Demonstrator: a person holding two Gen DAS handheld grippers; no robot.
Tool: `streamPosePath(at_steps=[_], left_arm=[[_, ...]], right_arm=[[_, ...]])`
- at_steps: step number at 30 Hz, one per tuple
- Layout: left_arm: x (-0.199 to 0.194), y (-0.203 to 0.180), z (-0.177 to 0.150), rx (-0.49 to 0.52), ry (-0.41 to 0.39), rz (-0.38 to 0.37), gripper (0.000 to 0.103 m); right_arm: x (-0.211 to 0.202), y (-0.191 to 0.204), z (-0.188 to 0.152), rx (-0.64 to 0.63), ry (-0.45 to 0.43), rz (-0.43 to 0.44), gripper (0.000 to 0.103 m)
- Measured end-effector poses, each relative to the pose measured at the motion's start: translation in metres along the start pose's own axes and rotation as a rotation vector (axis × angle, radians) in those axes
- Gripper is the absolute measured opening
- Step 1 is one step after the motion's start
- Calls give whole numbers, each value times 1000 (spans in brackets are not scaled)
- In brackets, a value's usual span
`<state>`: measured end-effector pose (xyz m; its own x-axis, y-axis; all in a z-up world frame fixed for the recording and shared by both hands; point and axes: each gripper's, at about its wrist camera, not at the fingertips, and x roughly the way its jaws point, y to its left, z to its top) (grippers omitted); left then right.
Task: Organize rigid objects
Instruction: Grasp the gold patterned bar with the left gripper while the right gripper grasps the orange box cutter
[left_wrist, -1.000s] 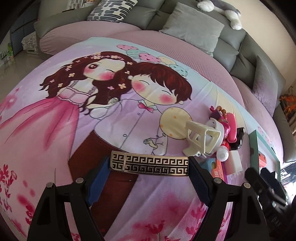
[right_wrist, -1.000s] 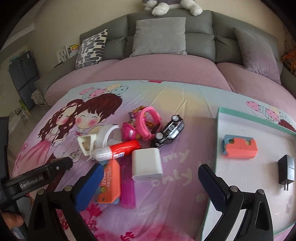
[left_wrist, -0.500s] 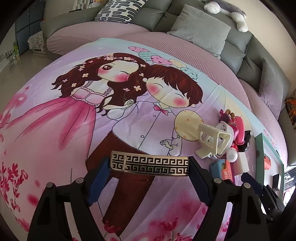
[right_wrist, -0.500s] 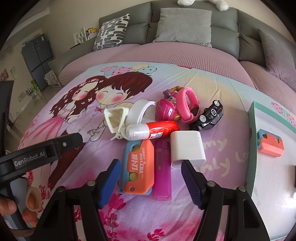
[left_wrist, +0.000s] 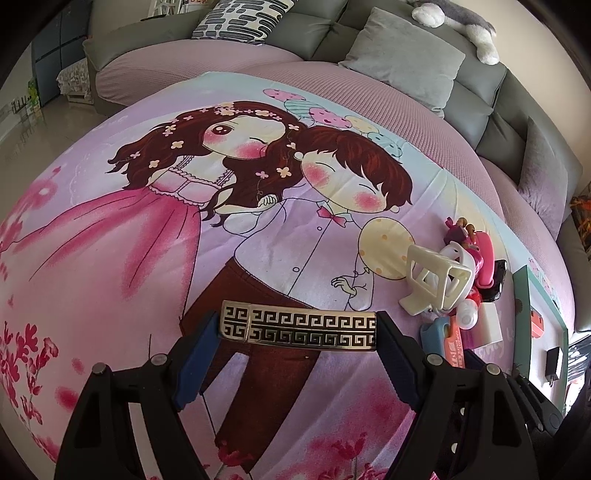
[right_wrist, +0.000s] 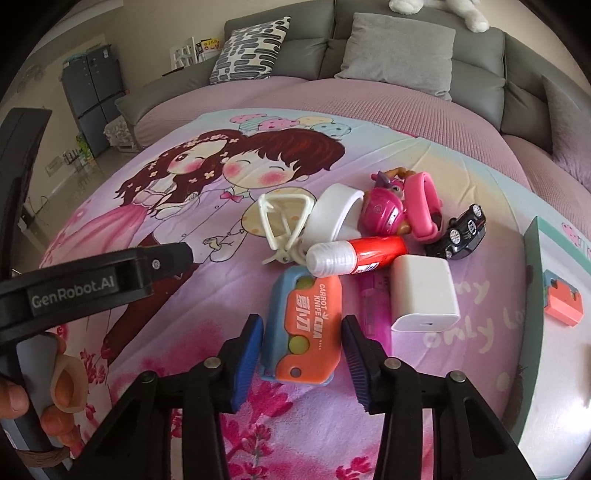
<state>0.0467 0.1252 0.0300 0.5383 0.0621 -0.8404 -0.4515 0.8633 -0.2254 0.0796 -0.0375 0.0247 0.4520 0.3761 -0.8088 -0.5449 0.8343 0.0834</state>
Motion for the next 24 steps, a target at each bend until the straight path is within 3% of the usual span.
streamPosePath(at_steps=[18, 24], left_arm=[[12, -3, -3, 25, 22, 29, 83], [4, -2, -1, 13, -3, 27, 83]], right_arm=[[12, 2, 1, 19, -4, -26, 45], [7, -1, 2, 34, -2, -13, 45]])
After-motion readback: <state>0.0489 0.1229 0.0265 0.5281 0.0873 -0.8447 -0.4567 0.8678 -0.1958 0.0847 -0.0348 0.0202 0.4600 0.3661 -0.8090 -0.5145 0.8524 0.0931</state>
